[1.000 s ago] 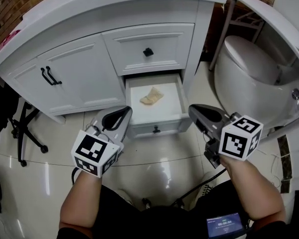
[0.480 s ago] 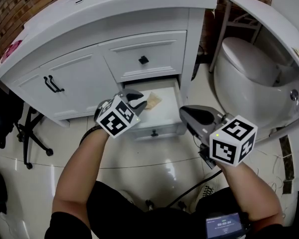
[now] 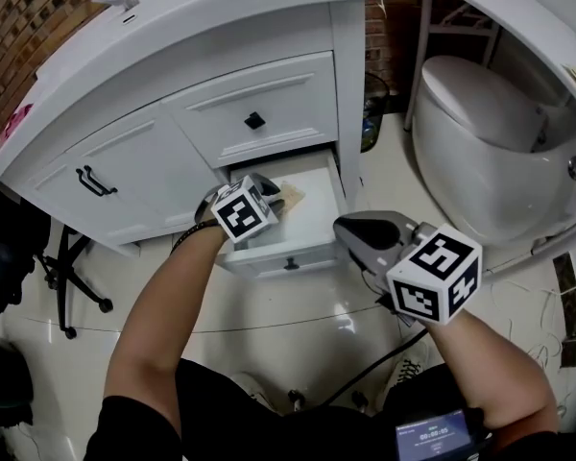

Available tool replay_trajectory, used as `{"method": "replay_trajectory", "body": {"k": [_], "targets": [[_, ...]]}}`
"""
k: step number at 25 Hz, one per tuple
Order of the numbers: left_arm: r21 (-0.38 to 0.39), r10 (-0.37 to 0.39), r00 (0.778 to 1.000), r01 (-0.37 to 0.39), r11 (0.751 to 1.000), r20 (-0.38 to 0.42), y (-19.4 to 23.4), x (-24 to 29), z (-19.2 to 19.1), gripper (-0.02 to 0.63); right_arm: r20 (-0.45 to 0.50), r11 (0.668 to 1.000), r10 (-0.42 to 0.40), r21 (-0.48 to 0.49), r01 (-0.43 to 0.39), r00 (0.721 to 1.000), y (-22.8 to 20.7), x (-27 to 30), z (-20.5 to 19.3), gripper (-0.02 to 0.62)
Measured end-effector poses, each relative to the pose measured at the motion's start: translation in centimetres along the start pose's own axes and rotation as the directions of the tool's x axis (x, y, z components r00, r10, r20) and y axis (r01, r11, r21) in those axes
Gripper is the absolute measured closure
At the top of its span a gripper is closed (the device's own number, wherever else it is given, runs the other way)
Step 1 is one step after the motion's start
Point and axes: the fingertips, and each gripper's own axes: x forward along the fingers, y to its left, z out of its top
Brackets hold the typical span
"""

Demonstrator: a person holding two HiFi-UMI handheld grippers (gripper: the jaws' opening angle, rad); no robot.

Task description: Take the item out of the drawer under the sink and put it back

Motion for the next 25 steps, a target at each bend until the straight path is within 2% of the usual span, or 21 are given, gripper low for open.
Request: {"method": "replay_trajectory", "body": {"k": [4,6,8,13,16,18,19,25], "targets": [[0.018,-0.022,0.998,0.023,1.000,-0.062,0.8,2.2,-1.0,0.506,0.010,0.999,0.008,0.041,-0.009,1.000,-0.4,0.0,0.3,0.592],[0.023,-0.021,0.998,0.022,0.999,-0.067,1.3,2.5,-0.7,0.505,0.013,0.999,0.010,0.049,-0.011,1.000,-0.5,0.0,0.3,0.592],[0.019,-0.028,0.997,0.029,0.999,-0.069,1.4,3.0,-0.6,0.505,0.016,0.998,0.009,0.058,-0.010,1.000,-0.8,0.0,0.2,0.592],[0.006,-0.068,0.988,0.070,0.998,-0.140,0.9,4.8,-2.4,0.506,0.008,0.996,0.002,0.084,-0.003,1.000,-1.4,0.1,-0.3,0.592],[0.023,-0.070,0.987,0.074,0.997,-0.147,0.8,5.0,-2.4,0.513,0.010,0.996,-0.002,0.089,0.001,1.000,-1.5,0.2,-0.2,0.592],[0.026,-0.071,0.986,0.076,0.997,-0.149,0.8,5.2,-2.5,0.555,0.011,0.996,-0.004,0.088,0.003,1.000,-1.5,0.2,-0.1,0.592],[0.026,-0.070,0.986,0.074,0.997,-0.149,0.8,5.3,-2.5,0.556,0.011,0.996,-0.005,0.087,0.004,1.000,-1.5,0.2,-0.1,0.592],[0.001,-0.036,0.991,0.036,0.999,-0.129,1.5,4.6,-2.0,0.597,0.019,0.997,-0.001,0.080,-0.001,1.000,-1.1,0.1,0.2,0.592]]}}
